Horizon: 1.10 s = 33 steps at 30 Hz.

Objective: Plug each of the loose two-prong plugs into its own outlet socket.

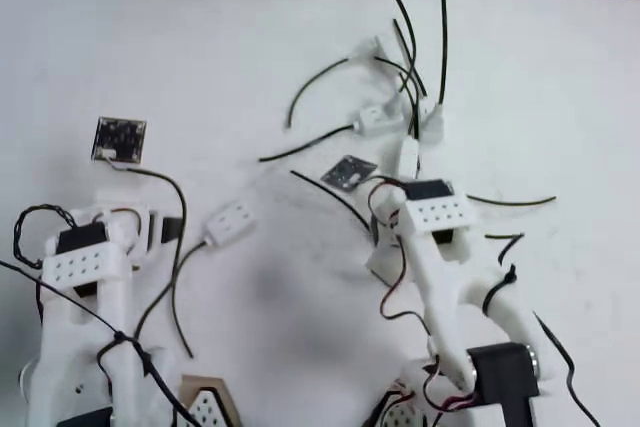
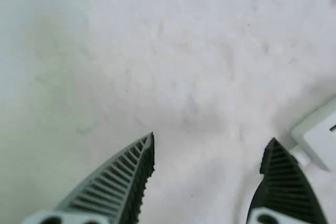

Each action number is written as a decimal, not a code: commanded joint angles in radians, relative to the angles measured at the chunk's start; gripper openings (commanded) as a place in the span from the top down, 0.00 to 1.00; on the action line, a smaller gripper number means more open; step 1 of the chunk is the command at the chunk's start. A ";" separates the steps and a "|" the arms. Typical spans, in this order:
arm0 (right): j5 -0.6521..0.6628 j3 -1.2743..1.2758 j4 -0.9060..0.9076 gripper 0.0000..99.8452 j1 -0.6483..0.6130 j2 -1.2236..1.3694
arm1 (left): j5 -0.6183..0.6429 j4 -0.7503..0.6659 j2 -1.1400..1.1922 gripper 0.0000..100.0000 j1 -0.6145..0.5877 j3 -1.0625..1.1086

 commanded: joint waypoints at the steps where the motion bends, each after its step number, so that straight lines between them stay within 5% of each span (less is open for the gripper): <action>1: 0.040 0.046 -0.093 0.88 0.035 -0.025 | -0.002 -0.017 -0.028 0.68 0.013 -0.003; 13: 0.046 0.055 -0.151 0.88 0.062 0.079 | -0.002 -0.017 -0.028 0.68 0.013 -0.003; 19: 0.046 0.044 -0.202 0.98 0.074 0.094 | -0.002 -0.017 -0.028 0.68 0.013 -0.003; 33: -0.009 -0.091 -0.033 0.91 0.084 0.099 | -0.002 -0.017 -0.028 0.68 0.013 0.002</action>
